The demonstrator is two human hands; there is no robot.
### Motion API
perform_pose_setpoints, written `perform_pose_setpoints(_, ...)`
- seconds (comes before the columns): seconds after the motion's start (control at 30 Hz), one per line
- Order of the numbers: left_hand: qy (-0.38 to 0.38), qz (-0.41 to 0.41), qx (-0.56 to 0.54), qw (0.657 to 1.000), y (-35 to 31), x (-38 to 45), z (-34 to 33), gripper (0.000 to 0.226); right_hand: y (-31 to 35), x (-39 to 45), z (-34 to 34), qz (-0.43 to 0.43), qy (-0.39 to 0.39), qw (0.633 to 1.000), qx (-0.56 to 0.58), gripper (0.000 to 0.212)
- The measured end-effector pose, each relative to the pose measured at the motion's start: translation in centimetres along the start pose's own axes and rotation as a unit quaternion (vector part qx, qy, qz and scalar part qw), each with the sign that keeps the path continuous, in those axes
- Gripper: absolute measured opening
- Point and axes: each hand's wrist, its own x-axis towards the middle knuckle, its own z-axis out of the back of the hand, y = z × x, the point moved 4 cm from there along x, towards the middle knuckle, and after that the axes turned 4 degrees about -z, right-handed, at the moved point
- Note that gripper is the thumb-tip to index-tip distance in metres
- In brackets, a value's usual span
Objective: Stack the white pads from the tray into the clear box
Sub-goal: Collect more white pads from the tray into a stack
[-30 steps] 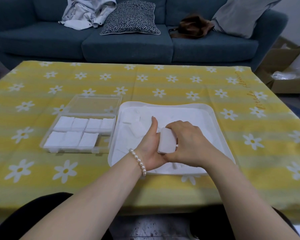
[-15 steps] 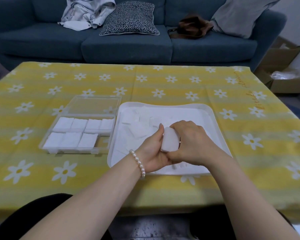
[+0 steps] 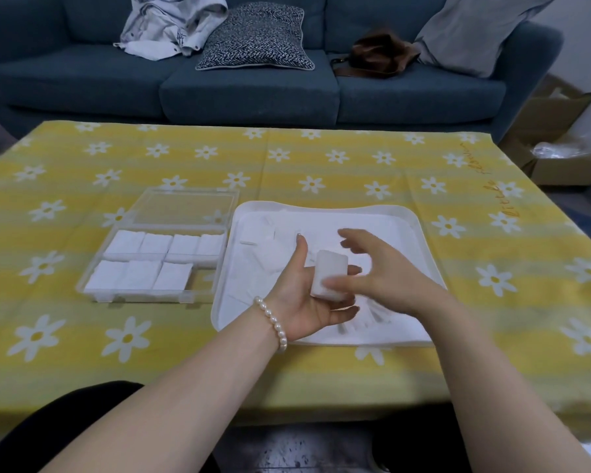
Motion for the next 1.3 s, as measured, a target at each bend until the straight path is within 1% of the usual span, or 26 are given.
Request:
perform_pose_setpoints(0.07, 0.009, -0.002, -0.027, 1.0, -0.3, -0.3, 0.0, 0.093, -0.5, 0.2, 1.6, -0.002, -0.066, 0.995, 0.071, 0.038)
perform_pose_setpoints(0.1, 0.012, -0.001, -0.034, 0.999, -0.3, -0.4, 0.0, 0.089, -0.8, 0.3, 2.2, -0.012, -0.092, 0.991, 0.101, 0.019)
perform_pose_setpoints(0.13, 0.015, 0.001, -0.039, 0.999, -0.5, -0.7, -0.2, 0.08, -1.1, 0.5, 2.6, -0.026, -0.109, 0.985, 0.128, 0.009)
perform_pose_setpoints(0.23, 0.006, -0.009, -0.03, 0.999, -0.9, -0.9, -0.3, 0.035, -2.4, 0.9, 3.5, -0.059, -0.16, 0.977, 0.13, 0.019)
perform_pose_setpoints(0.27, -0.01, -0.017, -0.029, 0.999, -1.1, -0.8, -0.1, 0.024, -2.7, 1.1, 3.8, -0.067, -0.17, 0.976, 0.12, 0.019)
perform_pose_setpoints(0.3, -0.028, -0.026, -0.034, 0.999, -1.4, -0.7, 0.2, 0.019, -3.1, 1.3, 4.0, -0.076, -0.174, 0.976, 0.108, 0.019)
perform_pose_setpoints(0.37, -0.055, -0.039, -0.056, 0.996, -2.0, -0.6, 0.8, 0.02, -4.1, 1.8, 4.4, -0.102, -0.17, 0.978, 0.062, 0.016)
perform_pose_setpoints(0.43, -0.069, -0.043, -0.074, 0.994, -2.6, -0.4, 1.3, 0.022, -5.2, 2.5, 4.6, -0.135, -0.151, 0.979, -0.015, 0.015)
perform_pose_setpoints(0.53, -0.097, -0.042, -0.059, 0.993, -2.9, -0.2, 1.6, 0.024, -7.1, 3.3, 4.6, -0.195, -0.092, 0.969, -0.122, 0.015)
perform_pose_setpoints(0.57, -0.105, -0.04, -0.048, 0.992, -2.8, 0.1, 1.6, 0.024, -7.8, 3.5, 4.6, -0.215, -0.069, 0.964, -0.143, 0.019)
perform_pose_setpoints(0.67, -0.111, -0.017, -0.026, 0.993, -2.1, 0.7, 1.4, 0.025, -9.0, 3.4, 4.3, -0.254, -0.025, 0.954, -0.16, 0.035)
perform_pose_setpoints(0.77, -0.114, 0.013, 0.026, 0.993, -1.1, 1.2, 1.1, 0.024, -9.3, 3.3, 3.2, -0.241, -0.002, 0.953, -0.186, 0.047)
perform_pose_setpoints(0.83, -0.127, 0.024, 0.038, 0.991, -0.6, 1.4, 1.2, 0.023, -9.3, 3.5, 2.6, -0.235, 0.01, 0.952, -0.198, 0.048)
perform_pose_setpoints(0.97, -0.15, 0.027, 0.022, 0.988, -0.2, 1.6, 1.7, 0.022, -9.5, 3.8, 2.2, -0.239, 0.02, 0.949, -0.206, 0.035)
perform_pose_setpoints(1.07, -0.152, 0.027, 0.018, 0.988, -0.2, 1.7, 1.7, 0.022, -9.1, 4.0, 2.1, -0.228, 0.019, 0.954, -0.195, 0.036)
perform_pose_setpoints(1.17, -0.143, 0.028, 0.008, 0.989, -0.2, 1.7, 1.5, 0.022, -8.4, 4.1, 2.6, -0.196, -0.017, 0.967, -0.163, 0.031)
perform_pose_setpoints(1.23, -0.139, 0.026, 0.0, 0.99, -0.1, 1.7, 1.4, 0.022, -7.8, 4.0, 3.4, -0.178, -0.06, 0.98, -0.07, 0.033)
perform_pose_setpoints(1.3, -0.135, 0.027, 0.003, 0.99, -0.2, 1.8, 1.4, 0.021, -6.8, 3.5, 4.2, -0.15, -0.085, 0.983, 0.061, 0.037)
